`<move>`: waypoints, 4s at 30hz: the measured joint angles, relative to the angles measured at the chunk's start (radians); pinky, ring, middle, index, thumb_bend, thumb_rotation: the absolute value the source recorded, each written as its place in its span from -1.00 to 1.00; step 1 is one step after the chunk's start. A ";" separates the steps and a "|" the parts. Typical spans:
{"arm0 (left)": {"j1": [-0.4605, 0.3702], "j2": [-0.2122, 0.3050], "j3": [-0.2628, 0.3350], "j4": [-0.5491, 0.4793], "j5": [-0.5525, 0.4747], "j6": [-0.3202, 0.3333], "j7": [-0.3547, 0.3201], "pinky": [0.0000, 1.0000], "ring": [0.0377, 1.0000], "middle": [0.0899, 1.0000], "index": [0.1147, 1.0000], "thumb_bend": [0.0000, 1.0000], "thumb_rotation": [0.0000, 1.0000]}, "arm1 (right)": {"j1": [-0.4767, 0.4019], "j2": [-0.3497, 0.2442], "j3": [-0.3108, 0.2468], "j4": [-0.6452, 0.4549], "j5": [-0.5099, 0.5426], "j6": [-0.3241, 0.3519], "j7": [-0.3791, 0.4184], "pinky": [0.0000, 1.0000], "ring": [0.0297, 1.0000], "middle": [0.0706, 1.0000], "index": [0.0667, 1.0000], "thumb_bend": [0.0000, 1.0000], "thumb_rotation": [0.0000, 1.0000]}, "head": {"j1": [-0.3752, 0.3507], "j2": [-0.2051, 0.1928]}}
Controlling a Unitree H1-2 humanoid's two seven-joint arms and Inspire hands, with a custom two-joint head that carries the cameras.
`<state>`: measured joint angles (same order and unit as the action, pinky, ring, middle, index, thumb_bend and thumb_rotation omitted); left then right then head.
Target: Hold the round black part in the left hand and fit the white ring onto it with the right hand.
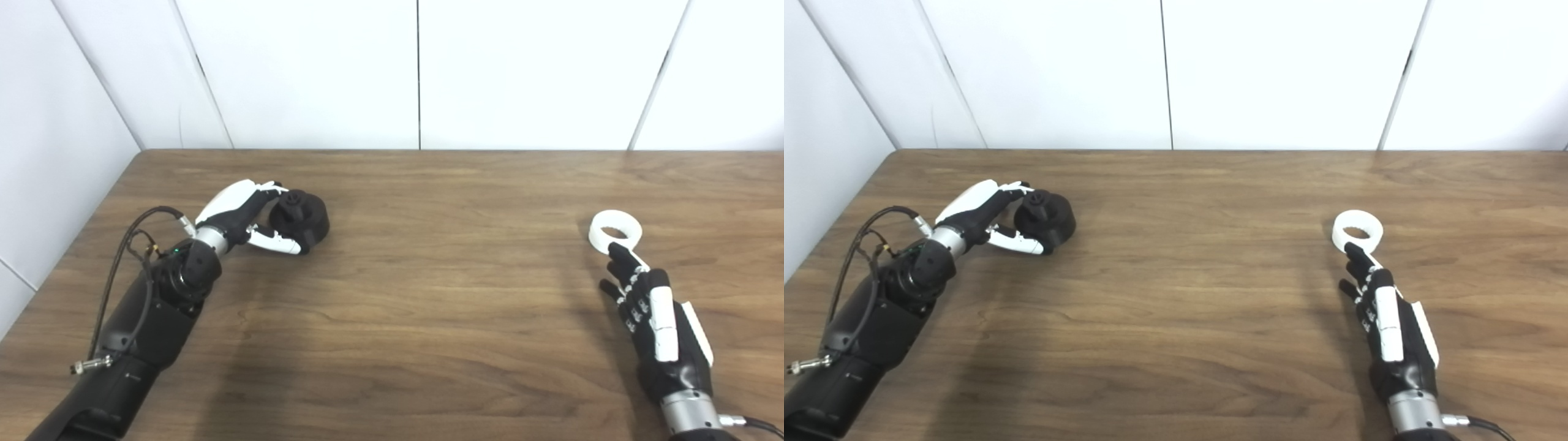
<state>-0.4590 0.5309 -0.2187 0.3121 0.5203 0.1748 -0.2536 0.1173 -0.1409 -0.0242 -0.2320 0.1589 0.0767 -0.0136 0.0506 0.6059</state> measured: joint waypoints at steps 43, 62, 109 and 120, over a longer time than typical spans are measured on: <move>0.045 -0.026 -0.027 -0.116 0.018 -0.019 0.013 0.79 1.00 0.86 0.23 0.77 -0.49 | 0.009 -0.006 -0.002 -0.011 0.008 0.005 0.016 0.83 0.92 0.87 0.74 0.23 1.00 | 0.000 0.024; 0.131 -0.059 -0.107 -0.367 0.030 0.033 -0.130 0.77 1.00 0.87 0.23 0.76 -0.44 | 0.017 -0.007 0.003 -0.029 0.000 0.024 0.015 0.86 0.94 0.89 0.77 0.25 1.00 | -0.005 0.031; 0.305 -0.201 -0.213 -0.622 0.107 -0.022 -0.204 0.83 1.00 0.89 0.21 0.85 -0.48 | 0.025 -0.019 0.017 -0.084 -0.063 0.091 0.016 0.85 0.88 0.84 0.74 0.28 0.59 | -0.052 0.063; 0.310 -0.204 -0.209 -0.621 0.108 -0.029 -0.205 0.84 1.00 0.89 0.21 0.85 -0.42 | -0.187 -0.261 -0.001 -0.058 -0.601 0.175 0.001 0.72 0.84 0.83 0.63 0.72 -0.29 | -0.069 0.058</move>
<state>-0.1492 0.3268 -0.4281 -0.3088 0.6283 0.1462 -0.4585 -0.0701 -0.4016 -0.0251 -0.2897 -0.4425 0.2517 -0.0124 -0.0184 0.6642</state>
